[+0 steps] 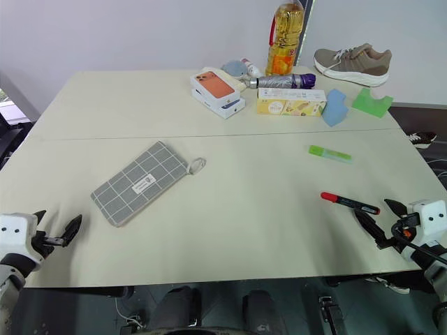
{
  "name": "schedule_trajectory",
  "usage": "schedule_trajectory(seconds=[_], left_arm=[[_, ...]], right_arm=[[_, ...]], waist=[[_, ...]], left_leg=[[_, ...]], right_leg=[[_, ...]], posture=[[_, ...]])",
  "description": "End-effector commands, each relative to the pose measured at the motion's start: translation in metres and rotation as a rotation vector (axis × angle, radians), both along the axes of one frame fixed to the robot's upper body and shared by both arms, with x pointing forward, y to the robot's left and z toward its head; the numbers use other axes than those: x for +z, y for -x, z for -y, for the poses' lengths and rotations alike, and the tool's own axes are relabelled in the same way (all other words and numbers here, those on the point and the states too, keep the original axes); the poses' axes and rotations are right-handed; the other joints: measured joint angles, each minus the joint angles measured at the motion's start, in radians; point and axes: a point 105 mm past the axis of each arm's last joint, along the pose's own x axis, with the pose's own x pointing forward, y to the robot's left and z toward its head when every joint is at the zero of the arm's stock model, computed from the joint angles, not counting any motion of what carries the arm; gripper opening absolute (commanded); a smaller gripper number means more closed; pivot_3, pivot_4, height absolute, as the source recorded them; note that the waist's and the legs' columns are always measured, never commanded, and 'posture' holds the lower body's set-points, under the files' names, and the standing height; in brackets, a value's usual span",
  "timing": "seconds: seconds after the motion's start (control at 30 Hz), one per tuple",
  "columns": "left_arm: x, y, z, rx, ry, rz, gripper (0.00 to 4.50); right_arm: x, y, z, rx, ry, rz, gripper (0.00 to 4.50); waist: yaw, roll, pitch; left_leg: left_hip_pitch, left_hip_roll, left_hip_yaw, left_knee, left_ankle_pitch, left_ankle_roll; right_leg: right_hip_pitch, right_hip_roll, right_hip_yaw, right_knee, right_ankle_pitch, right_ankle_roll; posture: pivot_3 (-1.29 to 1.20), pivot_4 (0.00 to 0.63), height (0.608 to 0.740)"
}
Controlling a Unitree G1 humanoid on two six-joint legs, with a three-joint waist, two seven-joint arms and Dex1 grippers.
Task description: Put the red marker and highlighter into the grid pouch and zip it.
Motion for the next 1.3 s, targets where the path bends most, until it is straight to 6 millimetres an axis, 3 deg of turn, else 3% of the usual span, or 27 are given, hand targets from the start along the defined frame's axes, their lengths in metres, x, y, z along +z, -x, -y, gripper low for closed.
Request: schedule_trajectory(seconds=[0.03,0.23,0.37,0.5,0.63,0.73,0.97,1.07,1.17,1.3], left_arm=[[0.014,-0.002,-0.001,0.001,-0.031,0.038,4.5],[0.018,-0.004,0.0,-0.002,-0.008,0.059,4.5],[0.017,-0.004,0.001,-0.001,-0.017,0.054,4.5],[0.017,-0.004,0.018,-0.038,-0.023,0.079,4.5],[0.014,-0.005,0.03,-0.068,-0.015,0.076,4.5],[0.016,-0.007,0.035,-0.087,-0.01,0.082,4.5],[0.016,-0.007,0.037,-0.114,-0.069,0.065,4.5],[0.018,-0.004,0.031,-0.127,-0.149,0.051,4.5],[0.015,0.004,0.023,-0.182,-0.278,-0.007,4.5],[0.018,0.009,0.016,-0.215,-0.329,-0.021,4.5]], right_arm=[[0.008,0.0,0.003,0.0,0.029,0.025,4.48],[0.007,-0.001,0.0,0.006,0.026,0.028,4.48],[0.015,-0.011,-0.02,0.075,0.018,0.053,4.48],[0.034,-0.042,-0.1,0.302,-0.034,0.135,4.48],[0.045,-0.052,-0.141,0.41,-0.071,0.167,4.48],[0.049,-0.059,-0.18,0.51,-0.118,0.177,3.67],[0.04,-0.083,-0.251,0.598,-0.119,0.141,0.15],[0.034,-0.092,-0.288,0.641,-0.065,0.132,0.06],[0.031,-0.099,-0.339,0.719,-0.003,0.127,0.06],[0.027,-0.113,-0.365,0.697,0.108,0.147,0.06]], waist=[[0.0,0.0,0.0],[0.0,0.0,0.0],[-0.003,0.0,0.0],[-0.008,0.0,0.0],[-0.018,0.0,0.0],[-0.006,-0.001,0.0],[-0.006,-0.001,0.0],[-0.005,-0.002,0.0],[-0.019,-0.001,0.0],[-0.024,-0.002,0.0]], left_leg=[[0.0,0.0,0.0,0.0,0.0,0.0],[0.0,0.0,0.0,0.0,0.0,0.0],[0.0,0.0,0.0,0.0,0.0,0.0],[0.0,0.0,0.0,0.0,0.0,0.0],[0.001,0.001,0.0,0.0,0.001,0.0],[-0.001,0.0,-0.001,0.001,0.0,0.0],[-0.001,0.001,-0.001,0.001,0.0,0.0],[-0.002,0.001,-0.001,0.001,0.0,0.0],[-0.002,0.001,-0.001,0.001,0.0,0.0],[-0.007,0.001,0.0,0.001,0.001,0.0]], right_leg=[[0.0,0.0,0.0,0.0,0.0,0.0],[0.0,0.0,0.0,0.0,0.0,0.0],[0.0,0.0,0.0,0.0,0.0,0.0],[0.0,0.0,0.0,0.0,0.0,0.0],[0.0,0.001,0.0,0.002,0.001,-0.001],[0.0,0.001,-0.001,0.0,0.001,-0.001],[-0.002,0.001,-0.001,0.001,0.001,-0.001],[-0.002,0.001,-0.001,0.002,0.001,-0.001],[-0.005,0.001,-0.001,0.002,0.001,-0.001],[-0.011,0.0,0.0,0.006,0.001,-0.001]], posture=[[0.0,0.15,0.74],[0.0,0.15,0.74],[0.0,0.15,0.74],[0.0,0.15,0.74],[0.0,0.15,0.74],[0.0,0.15,0.74],[0.0,0.15,0.74],[0.0,0.15,0.74],[0.0,0.15,0.74],[0.0,0.15,0.74]])
